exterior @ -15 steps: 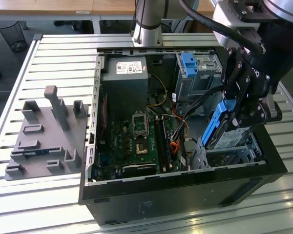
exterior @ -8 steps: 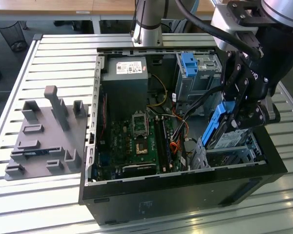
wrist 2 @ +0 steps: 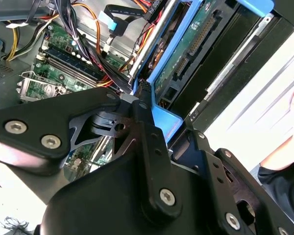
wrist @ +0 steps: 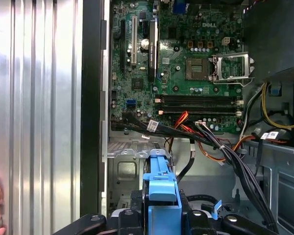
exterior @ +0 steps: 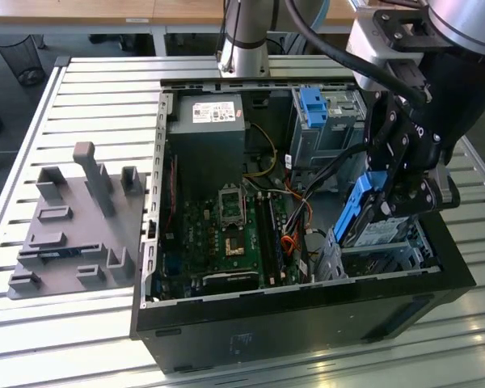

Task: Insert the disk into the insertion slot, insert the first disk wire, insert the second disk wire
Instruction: 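Insert the disk into the insertion slot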

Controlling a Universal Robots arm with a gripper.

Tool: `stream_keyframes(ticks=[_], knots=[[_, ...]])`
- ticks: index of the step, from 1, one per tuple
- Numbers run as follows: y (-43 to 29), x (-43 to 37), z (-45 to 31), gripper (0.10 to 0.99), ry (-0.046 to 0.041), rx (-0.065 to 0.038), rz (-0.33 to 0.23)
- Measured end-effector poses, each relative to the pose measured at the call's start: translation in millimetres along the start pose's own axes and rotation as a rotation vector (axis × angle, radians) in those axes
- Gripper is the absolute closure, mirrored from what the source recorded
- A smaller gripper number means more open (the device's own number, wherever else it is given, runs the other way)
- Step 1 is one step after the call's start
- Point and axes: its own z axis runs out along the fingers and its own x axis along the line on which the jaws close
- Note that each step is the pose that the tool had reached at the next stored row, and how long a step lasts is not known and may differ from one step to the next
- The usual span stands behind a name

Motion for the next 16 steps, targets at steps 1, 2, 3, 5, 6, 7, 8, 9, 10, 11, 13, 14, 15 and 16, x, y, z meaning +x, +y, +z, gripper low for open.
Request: stream_keyframes(ticks=[1, 2, 3, 5, 6, 7, 8, 9, 10, 11, 13, 14, 15, 16], knots=[[0.0, 0.0, 0.6, 0.722, 0.0000, 0.000, 0.000], [0.0, 0.0, 1.2, 0.722, -0.0001, 0.000, 0.000], [0.0, 0.0, 1.8, 0.722, -0.0002, 0.000, 0.000], [0.0, 0.1, 3.0, 0.722, -0.0003, 0.000, 0.000], [0.0, 0.1, 3.6, 0.722, -0.0004, 0.000, 0.000], [0.0, 0.1, 4.2, 0.722, -0.0005, 0.000, 0.000], [0.0, 0.1, 4.9, 0.722, -0.0006, 0.000, 0.000], [0.0, 0.1, 5.5, 0.722, -0.0007, 0.000, 0.000], [0.0, 0.1, 6.0, 0.722, -0.0007, 0.000, 0.000], [0.0, 0.1, 6.6, 0.722, -0.0007, 0.000, 0.000], [0.0, 0.2, 7.7, 0.722, -0.0009, 0.000, 0.000], [0.0, 0.2, 8.4, 0.722, -0.0011, 0.000, 0.000], [0.0, 0.2, 9.1, 0.722, -0.0014, 0.000, 0.000], [0.0, 0.2, 9.8, 0.722, -0.0016, 0.000, 0.000]])
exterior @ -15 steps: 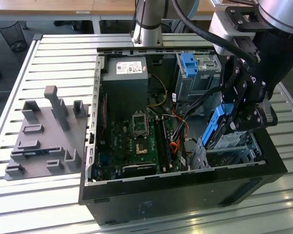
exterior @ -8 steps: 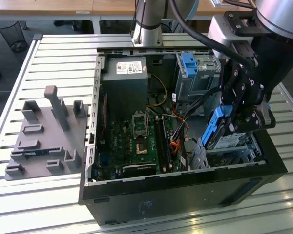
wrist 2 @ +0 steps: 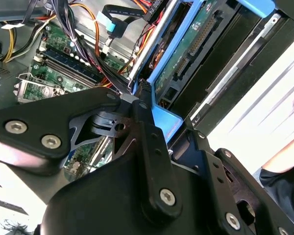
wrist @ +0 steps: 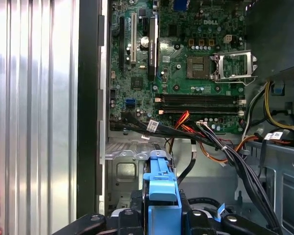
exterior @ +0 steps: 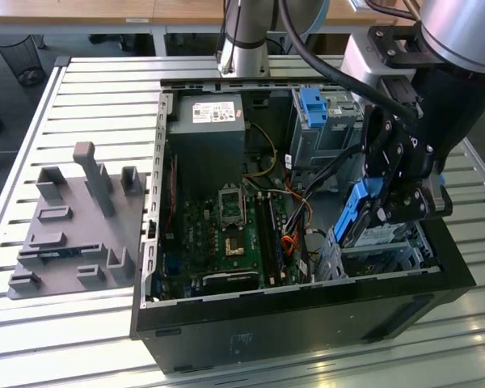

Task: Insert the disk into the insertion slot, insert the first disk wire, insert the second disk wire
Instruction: 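Insert the disk into the insertion slot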

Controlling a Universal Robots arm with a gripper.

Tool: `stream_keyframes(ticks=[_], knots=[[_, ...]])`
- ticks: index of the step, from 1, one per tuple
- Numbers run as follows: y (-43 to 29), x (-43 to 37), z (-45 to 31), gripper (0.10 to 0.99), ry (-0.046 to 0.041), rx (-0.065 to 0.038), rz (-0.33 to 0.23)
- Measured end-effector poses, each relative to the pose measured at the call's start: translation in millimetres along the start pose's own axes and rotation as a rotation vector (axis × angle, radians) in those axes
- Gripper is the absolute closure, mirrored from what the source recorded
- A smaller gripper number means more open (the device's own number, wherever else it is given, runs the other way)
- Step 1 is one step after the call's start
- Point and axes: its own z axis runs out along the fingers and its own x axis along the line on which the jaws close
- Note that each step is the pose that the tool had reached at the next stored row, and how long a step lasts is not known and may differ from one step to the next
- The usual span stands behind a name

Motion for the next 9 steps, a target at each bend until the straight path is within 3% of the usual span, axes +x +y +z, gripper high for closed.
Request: stream_keyframes(ticks=[9], knots=[[0.0, 0.1, 6.5, 0.722, -0.0029, 0.000, 0.000]])
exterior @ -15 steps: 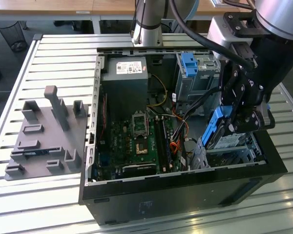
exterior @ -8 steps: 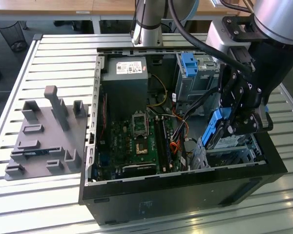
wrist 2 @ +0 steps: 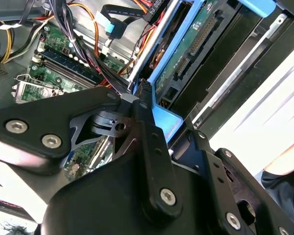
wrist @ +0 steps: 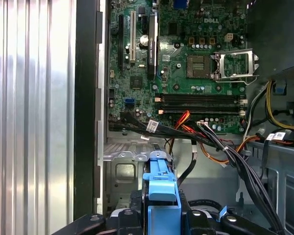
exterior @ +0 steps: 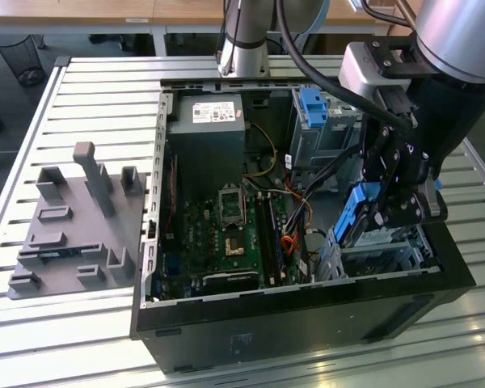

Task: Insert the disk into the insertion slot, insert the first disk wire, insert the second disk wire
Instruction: 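Insert the disk into the insertion slot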

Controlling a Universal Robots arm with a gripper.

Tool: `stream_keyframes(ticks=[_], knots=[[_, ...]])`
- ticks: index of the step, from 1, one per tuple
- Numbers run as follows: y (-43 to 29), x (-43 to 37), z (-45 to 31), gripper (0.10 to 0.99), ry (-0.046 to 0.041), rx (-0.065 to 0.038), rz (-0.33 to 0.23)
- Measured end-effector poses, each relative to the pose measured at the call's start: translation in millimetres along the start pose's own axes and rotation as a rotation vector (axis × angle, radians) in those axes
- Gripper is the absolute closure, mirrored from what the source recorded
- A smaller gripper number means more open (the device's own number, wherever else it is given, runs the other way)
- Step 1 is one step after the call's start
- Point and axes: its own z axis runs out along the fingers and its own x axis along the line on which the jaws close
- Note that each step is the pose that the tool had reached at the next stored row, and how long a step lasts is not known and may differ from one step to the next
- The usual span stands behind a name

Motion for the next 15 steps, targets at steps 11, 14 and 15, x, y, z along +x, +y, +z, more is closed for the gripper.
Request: stream_keyframes(ticks=[11, 14, 15], knots=[[0.0, 0.2, 6.9, 0.647, -0.0023, 0.000, 0.000], [0.0, 0.2, 8.6, 0.647, -0.0022, 0.000, 0.000], [0.0, 0.3, 9.7, 0.647, -0.0023, 0.000, 0.000]])
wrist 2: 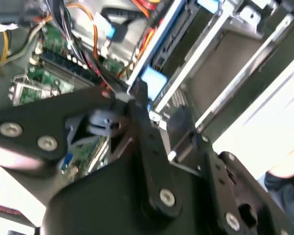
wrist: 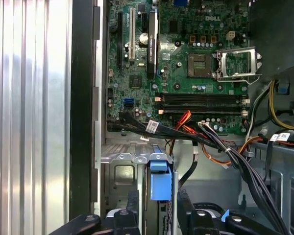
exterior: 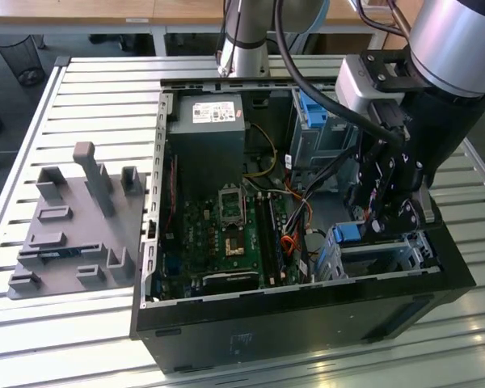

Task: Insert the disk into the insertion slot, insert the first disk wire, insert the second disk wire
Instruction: 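Insert the disk into the insertion slot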

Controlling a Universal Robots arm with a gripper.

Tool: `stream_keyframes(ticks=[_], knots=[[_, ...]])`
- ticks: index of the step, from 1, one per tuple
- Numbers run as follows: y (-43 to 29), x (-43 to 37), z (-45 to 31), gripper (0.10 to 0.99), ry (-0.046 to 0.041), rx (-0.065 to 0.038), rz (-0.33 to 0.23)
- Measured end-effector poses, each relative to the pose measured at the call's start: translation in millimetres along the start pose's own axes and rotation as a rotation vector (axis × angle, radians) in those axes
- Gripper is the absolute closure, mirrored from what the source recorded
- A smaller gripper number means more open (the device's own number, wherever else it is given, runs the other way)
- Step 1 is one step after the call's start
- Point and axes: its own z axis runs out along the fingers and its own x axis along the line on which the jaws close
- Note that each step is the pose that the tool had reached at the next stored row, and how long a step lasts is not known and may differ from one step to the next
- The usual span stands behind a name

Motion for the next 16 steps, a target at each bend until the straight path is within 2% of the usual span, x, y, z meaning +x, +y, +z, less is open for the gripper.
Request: stream_keyframes(ticks=[2, 4, 5, 7, 8, 9, 16], knots=[[0.0, 0.0, 2.2, 0.663, 0.0002, 0.000, 0.000], [0.0, 0.1, 4.9, 0.788, 0.0001, 0.000, 0.000], [0.0, 0.2, 6.2, 0.788, 0.0001, 0.000, 0.000], [0.0, 0.2, 8.6, 0.902, 0.0002, 0.000, 0.000], [0.0, 0.3, 9.7, 0.902, 0.0001, 0.000, 0.000], [0.0, 0.3, 10.6, 0.961, 0.0001, 0.000, 0.000], [0.0, -0.2, 14.0, 0.980, 0.0000, 0.000, 0.000]])
